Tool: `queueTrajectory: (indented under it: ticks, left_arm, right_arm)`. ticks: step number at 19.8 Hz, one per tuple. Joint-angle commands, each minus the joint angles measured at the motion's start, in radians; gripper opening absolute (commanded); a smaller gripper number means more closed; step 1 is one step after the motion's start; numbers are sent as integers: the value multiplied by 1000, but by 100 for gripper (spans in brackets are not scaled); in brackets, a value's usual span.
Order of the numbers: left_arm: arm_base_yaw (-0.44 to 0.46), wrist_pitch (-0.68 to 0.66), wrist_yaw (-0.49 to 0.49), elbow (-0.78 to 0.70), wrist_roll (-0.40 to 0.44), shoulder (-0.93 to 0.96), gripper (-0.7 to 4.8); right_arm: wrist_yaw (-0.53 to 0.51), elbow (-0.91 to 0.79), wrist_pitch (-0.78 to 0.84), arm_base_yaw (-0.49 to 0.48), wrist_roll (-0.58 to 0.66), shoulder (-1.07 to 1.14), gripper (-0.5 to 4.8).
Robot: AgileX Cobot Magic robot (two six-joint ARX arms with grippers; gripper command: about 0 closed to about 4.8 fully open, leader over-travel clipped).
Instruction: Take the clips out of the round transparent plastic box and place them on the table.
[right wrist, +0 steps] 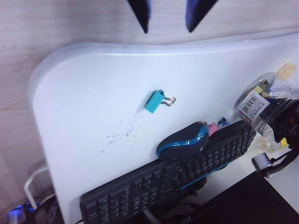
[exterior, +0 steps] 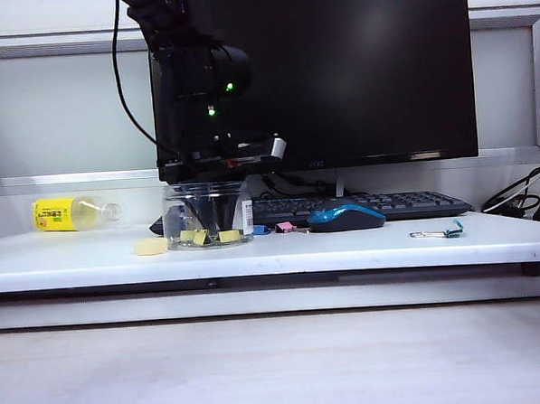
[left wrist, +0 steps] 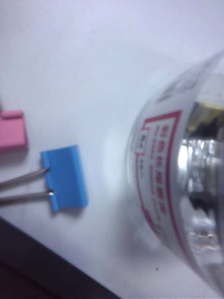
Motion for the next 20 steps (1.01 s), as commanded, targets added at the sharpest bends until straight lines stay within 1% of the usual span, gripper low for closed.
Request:
queueTrajectory:
  ticks: [1,5,7,9,11,12,13,16,17,18,20]
  left_arm:
    - [0,2,8,-2,-4,14,154]
    - [0,12,10,-1,-20,34,152]
    - [0,13,42,-2,-24,46,152]
    - [0,23,52,-1,-32,60,151]
    - [0,31,70,-1,-44,67,127]
    - [0,37,82,-1,-49,68,97]
    - [0,43,99,-1,-52,68,79]
    - [0,56,130,-1,-72,68,75]
    - [0,59,140,-1,-78,68,54]
    - [0,61,156,-1,-79,68,47]
    - [0,59,160,-1,-97,68,50]
  right_arm:
    - [1,2,4,0,-5,0,107]
    - [1,2,4,0,-6,0,107]
    - [1,2,4,0,-6,0,107]
    - [1,2,4,0,-6,0,107]
    - [1,2,4,0,-6,0,107]
    - [1,2,4,0,-6,0,107]
    - [1,2,4,0,-6,0,107]
    - [2,2,4,0,-6,0,107]
    - [1,2,4,0,-6,0,107]
    - [1,2,4,0,-6,0,107]
    - [1,2,4,0,-6,0,107]
